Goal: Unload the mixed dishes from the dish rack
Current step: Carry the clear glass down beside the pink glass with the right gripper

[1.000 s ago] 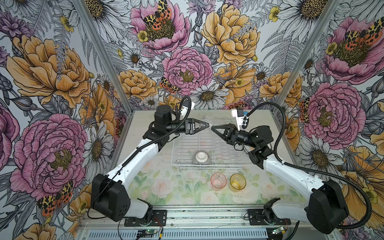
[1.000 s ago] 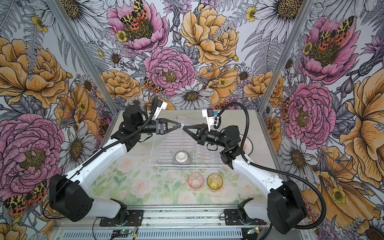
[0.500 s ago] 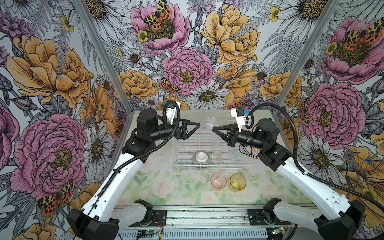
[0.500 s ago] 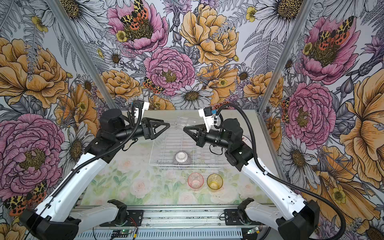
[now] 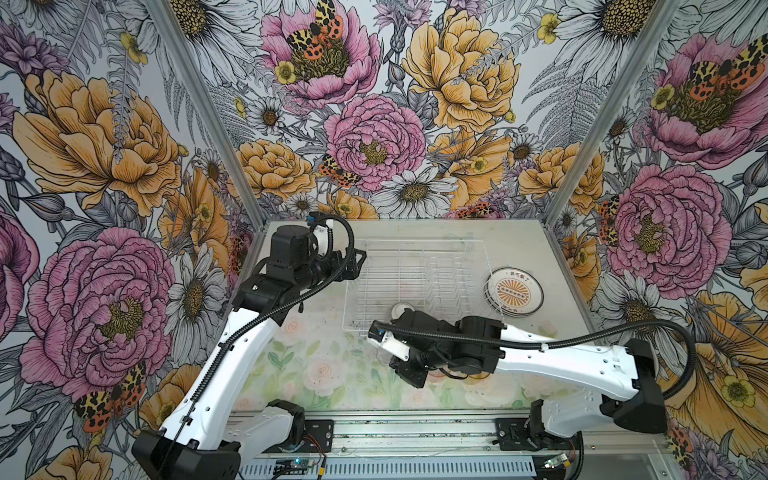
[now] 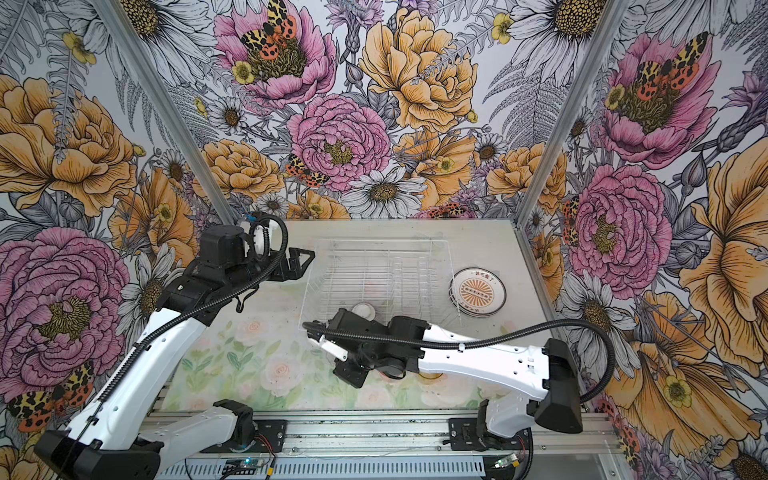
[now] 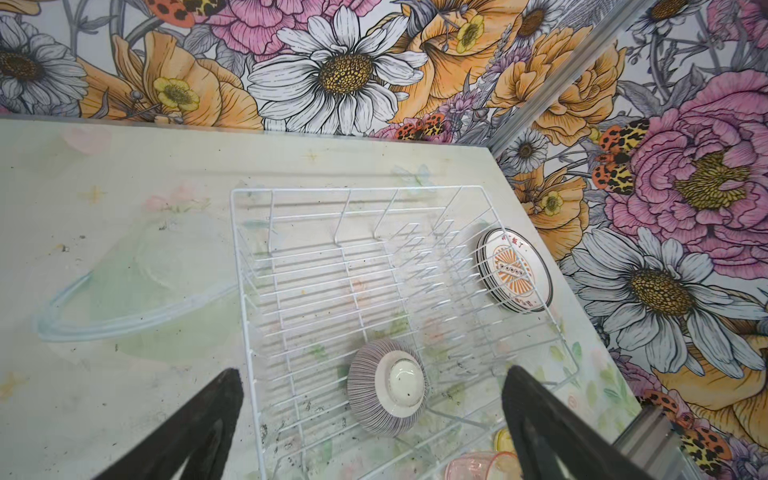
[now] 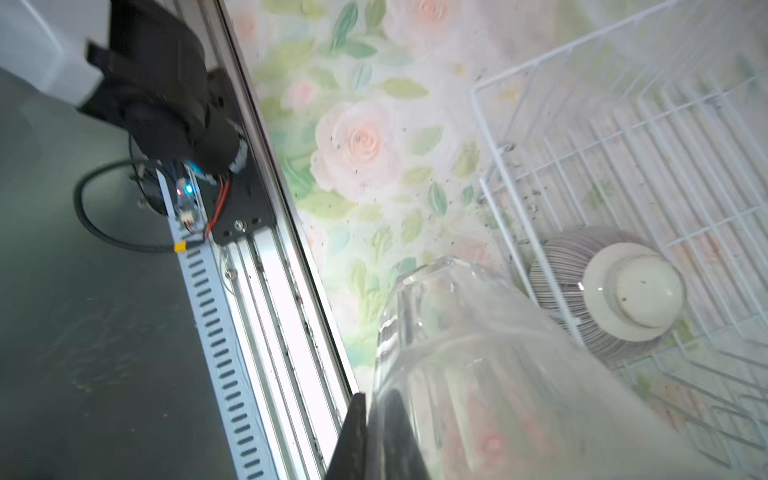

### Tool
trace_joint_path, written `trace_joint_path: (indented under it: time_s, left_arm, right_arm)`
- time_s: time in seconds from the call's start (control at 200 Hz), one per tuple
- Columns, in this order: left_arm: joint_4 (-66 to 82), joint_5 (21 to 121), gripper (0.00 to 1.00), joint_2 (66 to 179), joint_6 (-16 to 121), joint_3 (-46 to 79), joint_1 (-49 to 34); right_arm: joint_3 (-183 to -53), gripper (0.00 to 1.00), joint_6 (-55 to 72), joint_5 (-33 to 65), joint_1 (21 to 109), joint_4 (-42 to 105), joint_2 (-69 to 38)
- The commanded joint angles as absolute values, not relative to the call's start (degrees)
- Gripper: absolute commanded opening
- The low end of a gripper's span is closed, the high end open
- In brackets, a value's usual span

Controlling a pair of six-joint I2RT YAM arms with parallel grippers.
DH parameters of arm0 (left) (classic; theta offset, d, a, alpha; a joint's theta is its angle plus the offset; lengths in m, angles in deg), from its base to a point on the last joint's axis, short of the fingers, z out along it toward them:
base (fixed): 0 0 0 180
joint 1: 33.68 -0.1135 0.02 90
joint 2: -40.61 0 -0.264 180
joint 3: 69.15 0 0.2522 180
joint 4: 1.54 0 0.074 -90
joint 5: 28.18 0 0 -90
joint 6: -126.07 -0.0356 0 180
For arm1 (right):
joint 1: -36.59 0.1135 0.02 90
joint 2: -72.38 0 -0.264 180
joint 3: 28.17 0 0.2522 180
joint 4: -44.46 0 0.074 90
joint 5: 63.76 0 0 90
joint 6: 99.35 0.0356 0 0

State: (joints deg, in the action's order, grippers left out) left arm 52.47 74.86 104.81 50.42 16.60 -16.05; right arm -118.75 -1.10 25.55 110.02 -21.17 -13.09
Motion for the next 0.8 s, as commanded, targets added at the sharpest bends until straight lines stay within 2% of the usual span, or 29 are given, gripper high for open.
trace_joint_path:
  time_s: [0.0, 0.28, 0.796]
  left_arm:
    - [53.5, 72.8, 0.99, 104.8, 48.7, 16.6, -16.5]
    - [53.5, 73.9, 0.99, 104.0, 48.0, 16.1, -18.3]
    - [53.5, 75.7, 0.99, 105.3, 47.2, 16.1, -19.0]
  right_arm:
    - [-123.2, 0.00, -5.0, 30.5, 111.6, -26.5, -16.9]
    - [-128.0, 0.00, -8.4, 32.9, 112.5, -33.0, -28.7]
    - [-129.0, 0.00, -10.6, 32.0, 110.8, -35.3, -36.2]
